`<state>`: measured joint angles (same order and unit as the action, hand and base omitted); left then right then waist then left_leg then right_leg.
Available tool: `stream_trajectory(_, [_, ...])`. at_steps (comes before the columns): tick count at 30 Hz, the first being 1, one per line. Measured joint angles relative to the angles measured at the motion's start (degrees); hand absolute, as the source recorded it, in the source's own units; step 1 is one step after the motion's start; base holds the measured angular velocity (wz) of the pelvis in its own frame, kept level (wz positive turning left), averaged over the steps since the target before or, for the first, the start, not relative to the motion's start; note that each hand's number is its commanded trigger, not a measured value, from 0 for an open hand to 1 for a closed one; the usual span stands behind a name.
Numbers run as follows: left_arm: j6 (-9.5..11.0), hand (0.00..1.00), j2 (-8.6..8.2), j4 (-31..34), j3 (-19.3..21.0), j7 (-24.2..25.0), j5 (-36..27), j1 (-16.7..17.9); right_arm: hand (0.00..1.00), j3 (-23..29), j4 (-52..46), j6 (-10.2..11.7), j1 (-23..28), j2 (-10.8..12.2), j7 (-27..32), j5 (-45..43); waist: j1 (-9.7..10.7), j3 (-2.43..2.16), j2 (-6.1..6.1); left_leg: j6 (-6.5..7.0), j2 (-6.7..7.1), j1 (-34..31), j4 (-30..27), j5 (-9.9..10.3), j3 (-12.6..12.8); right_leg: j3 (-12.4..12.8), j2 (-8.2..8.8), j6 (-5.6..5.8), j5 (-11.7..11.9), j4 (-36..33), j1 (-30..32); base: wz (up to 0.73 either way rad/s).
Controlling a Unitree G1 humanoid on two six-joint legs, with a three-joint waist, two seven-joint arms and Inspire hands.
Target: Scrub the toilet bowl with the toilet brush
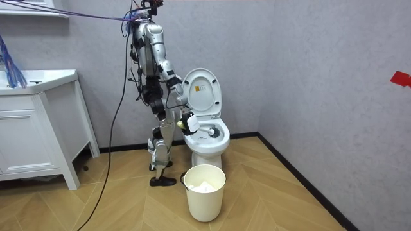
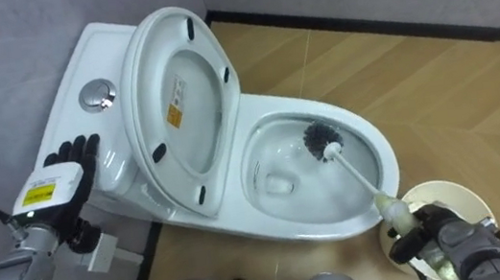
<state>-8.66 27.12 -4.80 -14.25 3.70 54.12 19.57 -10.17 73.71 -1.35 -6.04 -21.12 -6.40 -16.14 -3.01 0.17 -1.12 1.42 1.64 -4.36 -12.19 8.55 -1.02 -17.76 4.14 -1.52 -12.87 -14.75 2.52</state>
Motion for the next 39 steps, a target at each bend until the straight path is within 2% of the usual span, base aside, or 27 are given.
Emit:
stream_trajectory(3, [-0.8, 0.00, 1.10, 1.9, 0.0, 2.8, -0.1, 0.0, 1.00, 0.0, 0.0, 0.0, 0.0, -0.1, 0.2, 0.0, 0.1, 0.02, -0.04, 0.00, -0.02, -0.1, 0.0, 0.0, 0.0, 0.0, -0.01, 0.01, 0.0, 0.1, 0.1, 0.00])
stream_trajectory(9, [-2.8, 0.00, 1.54, 4.9, 0.0, 7.3, -0.6, 0.1, 1.00, 0.0, 0.0, -0.1, -0.3, -0.2, 0.4, 0.1, 0.4, 0.21, -1.01, 0.01, 0.09, -0.2, 0.0, 0.0, 0.1, 0.2, 0.09, 0.09, 0.0, 0.1, 0.4, 0.00])
stream_trajectory(12, [-3.1, 0.00, 2.92, 5.4, -0.3, 8.3, -0.6, 0.3, 1.00, -1.9, 0.0, -0.7, -0.2, -0.2, 0.5, 0.9, 0.9, 0.21, -1.53, 0.01, 0.06, -0.2, 0.0, 0.0, 0.2, 0.2, 0.08, 0.11, 0.0, 0.1, 0.4, -0.01])
stream_trajectory(17, [-3.1, 0.00, 2.94, 5.0, -0.3, 7.8, 0.2, 0.2, 1.00, -2.1, -0.2, -1.9, -0.1, -0.7, 0.6, 0.9, 1.1, 0.28, -2.52, 0.01, 0.02, -0.6, 0.0, 0.0, 0.5, 0.4, 0.11, 0.10, 0.0, -0.1, 0.9, -0.02])
stream_trajectory(22, [-2.7, 0.00, 2.13, 3.5, -0.6, 4.0, 0.9, 0.3, 1.00, -2.1, -0.2, -1.8, 0.1, -1.0, 1.7, 3.4, 1.0, 0.27, -2.69, 0.02, 0.02, -0.6, 0.0, 0.0, 0.6, 0.3, 0.06, 0.10, 0.0, 0.0, 0.8, 0.00])
stream_trajectory(24, [-2.1, 0.00, 0.48, 2.6, 0.0, 1.4, 2.9, 0.5, 1.00, -2.1, 0.0, -1.9, 0.3, -1.0, 2.6, 4.2, 0.9, 0.29, -2.55, 0.02, 0.09, -1.2, -0.1, 0.0, 0.5, 0.2, 0.01, 0.09, 0.0, 0.1, 1.3, 0.04])
stream_trajectory(25, [-2.0, 0.00, 0.27, 2.4, 0.1, 0.4, 2.9, 0.5, 1.00, -2.1, 0.0, -1.9, 0.3, -1.0, 2.8, 4.3, 0.8, 0.31, -2.51, 0.02, 0.11, -1.4, -0.1, 0.0, 0.4, 0.1, -0.01, 0.07, 0.0, 0.1, 1.5, 0.07])
stream_trajectory(28, [0.2, 0.00, -0.58, -0.9, 0.5, -5.3, 3.0, 0.2, 1.00, -2.4, 0.7, -1.8, 0.3, -0.9, 3.7, 5.5, 0.7, 0.42, -1.93, -0.02, 0.12, -2.0, -0.1, 0.0, 0.1, -0.2, -0.04, -0.01, 0.0, 0.0, 1.6, 0.05])
stream_trajectory(31, [1.9, 0.00, -2.29, -4.7, 0.9, -11.6, 2.8, -0.6, 1.00, -3.4, 1.2, -1.8, 0.4, -0.5, 4.9, 7.5, 0.3, 0.64, -0.88, -0.02, 0.13, -2.4, -0.4, 0.0, 0.0, -0.2, -0.15, -0.08, 0.1, 0.1, 1.7, 0.01])
stream_trajectory(32, [2.9, 0.00, -2.86, -6.5, 1.1, -13.8, 2.8, -1.8, 1.00, -3.7, 1.4, -1.8, 0.4, 0.0, 5.2, 7.5, -0.2, 0.82, -0.28, -0.03, 0.13, -2.7, -0.6, 0.0, 0.0, -0.3, -0.24, -0.19, 0.1, 0.2, 1.8, 0.04])
stream_trajectory(35, [4.4, 0.00, -4.44, -11.6, 1.2, -19.2, 2.8, -5.3, 1.00, -3.9, 1.7, -1.7, -0.2, 1.8, 5.4, 7.4, -0.6, 0.76, 1.19, -0.29, 0.13, -4.1, -0.9, -0.2, -0.8, -1.1, -0.45, -0.50, 0.4, 0.4, 2.6, 0.14])
stream_trajectory(39, [5.5, 0.00, -5.47, -16.3, 1.2, -25.0, 2.9, -9.0, 1.00, -4.6, 1.8, -1.7, -2.7, 2.9, 5.2, 6.7, -0.7, 0.54, 1.92, -0.41, -0.06, -7.0, -2.4, -0.3, -1.1, -1.4, -0.82, -0.83, 1.2, 0.8, 4.8, 0.03])
